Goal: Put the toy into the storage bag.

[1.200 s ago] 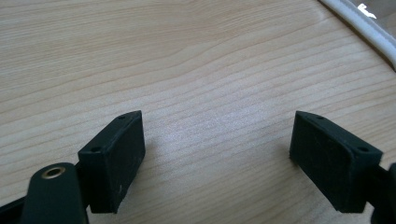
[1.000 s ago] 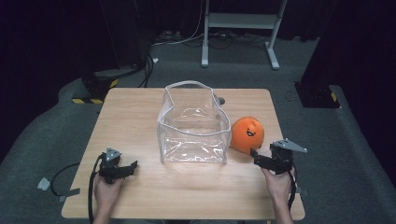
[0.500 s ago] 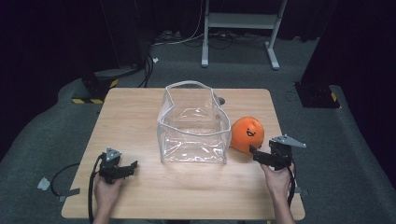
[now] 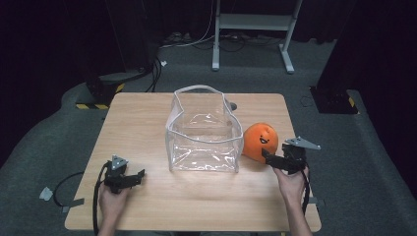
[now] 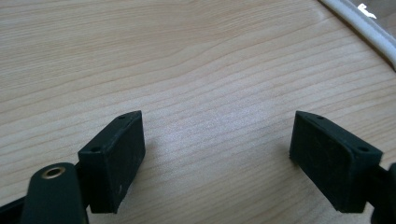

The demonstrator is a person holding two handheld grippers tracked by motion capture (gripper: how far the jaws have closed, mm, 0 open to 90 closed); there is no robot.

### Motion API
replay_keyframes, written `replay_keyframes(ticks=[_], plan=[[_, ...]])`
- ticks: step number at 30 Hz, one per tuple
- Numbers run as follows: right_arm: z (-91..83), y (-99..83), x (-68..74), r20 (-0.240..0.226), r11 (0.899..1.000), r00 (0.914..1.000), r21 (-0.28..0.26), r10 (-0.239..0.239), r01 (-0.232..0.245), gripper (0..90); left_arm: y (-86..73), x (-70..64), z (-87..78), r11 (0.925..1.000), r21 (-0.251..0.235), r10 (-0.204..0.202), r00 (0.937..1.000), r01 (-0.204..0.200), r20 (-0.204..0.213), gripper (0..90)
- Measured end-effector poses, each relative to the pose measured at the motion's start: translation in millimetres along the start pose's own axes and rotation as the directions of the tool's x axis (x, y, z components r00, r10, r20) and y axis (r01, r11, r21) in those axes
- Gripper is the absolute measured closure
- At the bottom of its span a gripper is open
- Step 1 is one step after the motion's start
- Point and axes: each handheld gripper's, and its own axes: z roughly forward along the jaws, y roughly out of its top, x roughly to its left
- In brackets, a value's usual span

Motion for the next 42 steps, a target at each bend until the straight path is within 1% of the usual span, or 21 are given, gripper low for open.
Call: replay_keyframes(ticks=[4,14,32,36,42], plan=[[1.0,3.8,0.1,-0.003,1.0,1.0,-0.002,0.002,-0.002,13.8,0.0,0.0,0.0,1.0,0.0,0.0,1.0,0.0,0.0,18.2],[6.0,14.7,1.1,0.0,1.0,0.9999,0.003,-0.015,0.015,13.6,0.0,0.0,0.0,1.0,0.0,0.0,1.0,0.0,0.0,18.2],[19.8,30.0,1.3,0.003,1.0,1.0,0.018,-0.008,0.008,13.5,0.0,0.0,0.0,1.0,0.0,0.001,1.0,-0.001,0.0,18.2],[24.9,30.9,-0.2,0.004,1.0,1.0,0.026,0.001,-0.001,13.5,0.0,0.0,0.0,1.0,0.0,0.0,1.0,0.0,0.0,18.2],[30.0,34.1,-0.7,0.002,1.0,1.0,0.031,0.0,0.0,13.4,0.0,0.0,0.0,1.0,0.0,0.001,1.0,-0.001,-0.001,18.2]])
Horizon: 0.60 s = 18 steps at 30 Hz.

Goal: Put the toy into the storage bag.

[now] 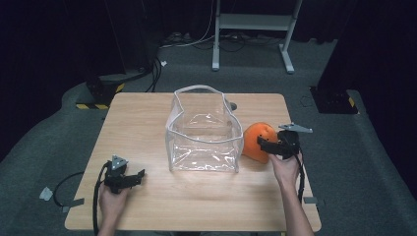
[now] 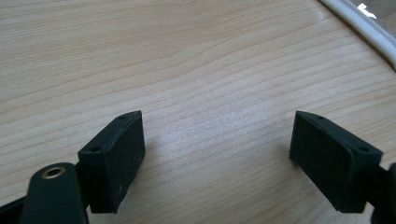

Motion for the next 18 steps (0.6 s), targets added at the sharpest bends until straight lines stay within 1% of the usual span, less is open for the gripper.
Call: replay_keyframes(ticks=[4,11,14,18], plan=[[6.1,2.6,-0.3,0.006,1.0,1.0,0.015,-0.001,0.001,13.5,0.0,0.0,0.0,1.0,0.0,0.0,1.0,0.0,0.0,18.2],[14.6,1.7,-1.2,0.021,0.999,0.9998,0.036,-0.008,0.007,14.8,0.0,0.0,0.0,1.0,0.0,0.0,1.0,0.0,0.0,18.2],[16.1,1.7,-2.2,0.011,0.999,0.9999,0.037,-0.007,0.006,18.6,0.0,0.0,0.0,1.0,0.0,0.0,1.0,0.0,0.0,18.2],[18.3,1.0,-3.6,-0.012,0.999,0.9998,0.053,-0.013,0.013,27.9,0.0,0.0,0.0,1.0,0.0,0.0,1.0,0.0,0.0,18.2]])
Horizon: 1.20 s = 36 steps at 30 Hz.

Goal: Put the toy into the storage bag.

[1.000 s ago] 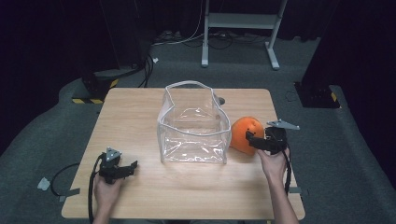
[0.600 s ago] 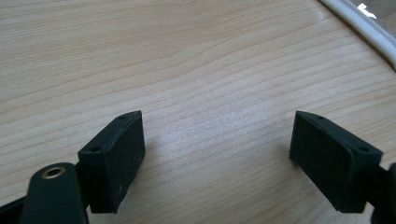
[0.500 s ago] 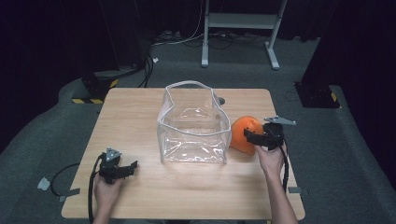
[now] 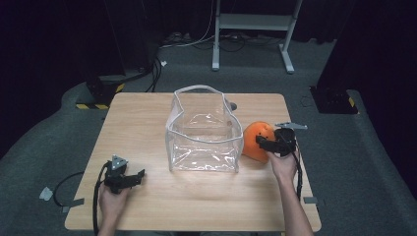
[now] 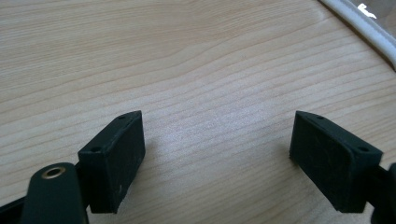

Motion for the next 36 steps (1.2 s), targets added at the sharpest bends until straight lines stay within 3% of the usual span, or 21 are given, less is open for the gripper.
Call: replay_keyframes(ticks=[10,17,25,36], plan=[[2.5,-3.0,-0.5,-0.008,0.999,0.9994,0.032,-0.035,0.035,49.6,0.0,0.0,0.0,1.0,0.0,0.0,1.0,0.0,0.0,18.2],[0.0,-5.2,-3.2,-0.028,0.999,0.9989,0.025,-0.038,0.038,61.3,0.0,0.0,0.0,1.0,0.0,0.0,1.0,0.0,0.0,18.2],[-6.8,-8.8,-5.3,-0.048,0.999,0.998,0.002,-0.042,0.042,67.3,0.0,0.0,0.0,1.0,0.0,0.001,1.0,-0.001,0.0,18.2],[-14.3,-9.3,-3.8,-0.047,0.998,0.9972,-0.024,-0.059,0.058,68.6,0.0,0.0,0.0,1.0,0.0,0.0,1.0,0.0,0.0,18.2]])
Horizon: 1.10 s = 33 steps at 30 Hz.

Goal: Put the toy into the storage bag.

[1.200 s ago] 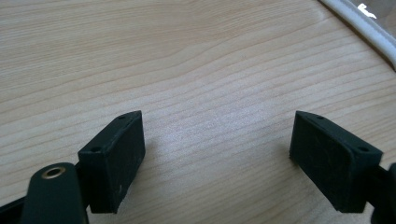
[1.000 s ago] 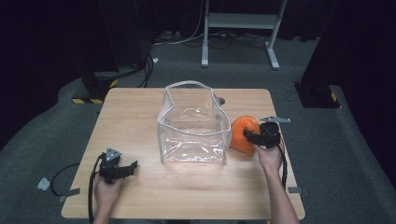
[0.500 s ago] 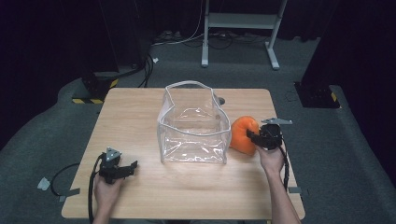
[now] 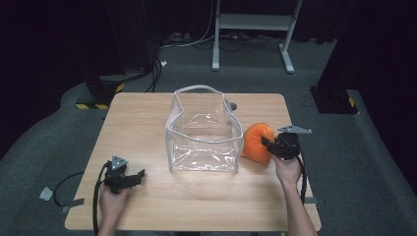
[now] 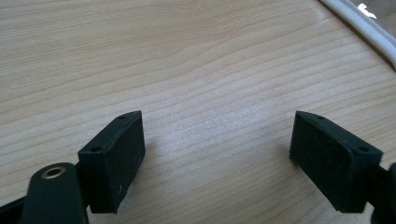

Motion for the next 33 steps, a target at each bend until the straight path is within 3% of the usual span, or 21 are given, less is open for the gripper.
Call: replay_keyframes(ticks=[16,33], plan=[[-9.1,-1.3,-5.5,-0.007,1.0,0.9998,-0.012,0.019,-0.019,68.5,0.0,0.0,0.1,1.0,-0.001,-0.001,1.0,0.001,0.001,18.2],[-27.5,-0.3,-3.5,-0.01,0.999,1.0,-0.034,-0.002,0.002,68.3,0.0,0.0,0.1,1.0,0.0,-0.001,1.0,0.001,0.001,18.2]])
